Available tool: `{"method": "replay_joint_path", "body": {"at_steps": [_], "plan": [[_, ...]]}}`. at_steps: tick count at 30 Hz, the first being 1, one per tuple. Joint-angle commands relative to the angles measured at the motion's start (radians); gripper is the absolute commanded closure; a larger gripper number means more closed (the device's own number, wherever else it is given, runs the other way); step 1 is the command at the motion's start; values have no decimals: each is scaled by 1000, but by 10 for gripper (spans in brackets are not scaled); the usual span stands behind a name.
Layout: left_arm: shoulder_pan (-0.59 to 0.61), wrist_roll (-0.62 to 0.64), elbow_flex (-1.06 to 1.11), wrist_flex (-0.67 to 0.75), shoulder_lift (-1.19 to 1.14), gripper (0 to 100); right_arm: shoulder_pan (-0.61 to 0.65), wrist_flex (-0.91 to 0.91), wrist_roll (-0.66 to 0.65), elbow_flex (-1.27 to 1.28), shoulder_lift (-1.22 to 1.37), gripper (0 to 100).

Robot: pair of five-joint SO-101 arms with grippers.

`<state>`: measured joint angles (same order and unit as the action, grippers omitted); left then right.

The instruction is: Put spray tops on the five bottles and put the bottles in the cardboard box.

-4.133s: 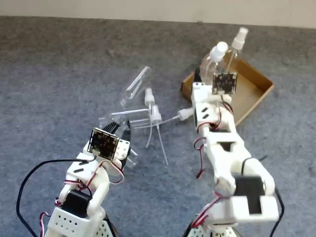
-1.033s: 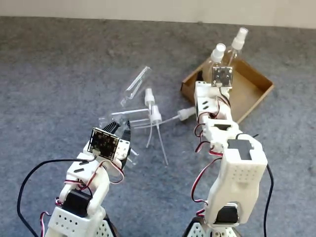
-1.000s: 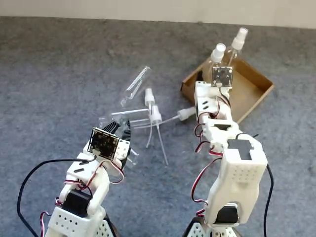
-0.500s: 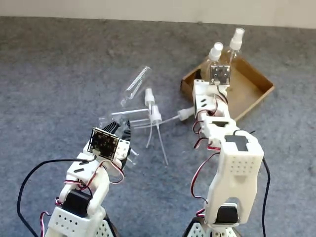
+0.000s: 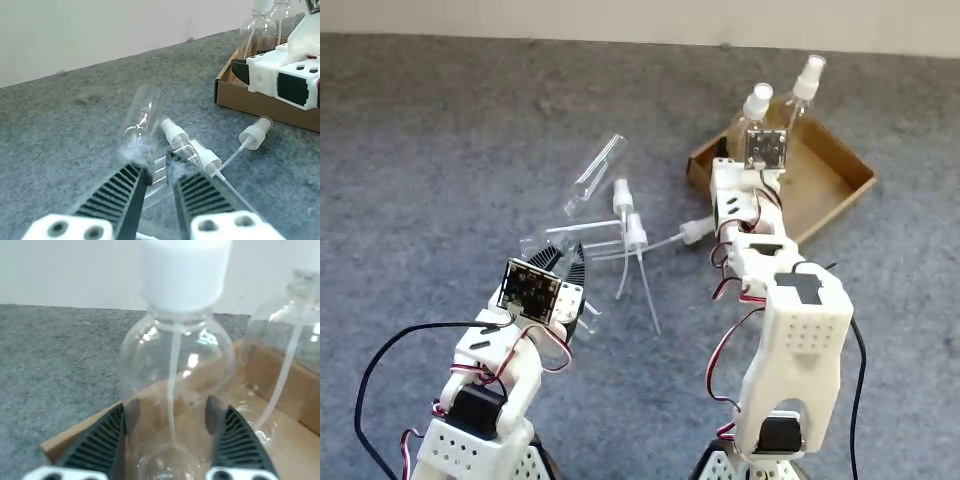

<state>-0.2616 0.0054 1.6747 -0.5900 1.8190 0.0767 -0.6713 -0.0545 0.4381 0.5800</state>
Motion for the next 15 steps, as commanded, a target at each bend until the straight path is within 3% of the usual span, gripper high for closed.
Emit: {"method": "replay_joint_path", "body": {"at_steps": [1, 5, 15], "plan": [[12, 9, 19, -3, 4, 995, 13, -28, -11, -58, -15, 807], [12, 9, 19, -3, 4, 995, 13, -27, -11, -56, -15, 737], [13, 9, 19, 0, 4, 995, 16, -22, -11, -54, -16, 735]]}}
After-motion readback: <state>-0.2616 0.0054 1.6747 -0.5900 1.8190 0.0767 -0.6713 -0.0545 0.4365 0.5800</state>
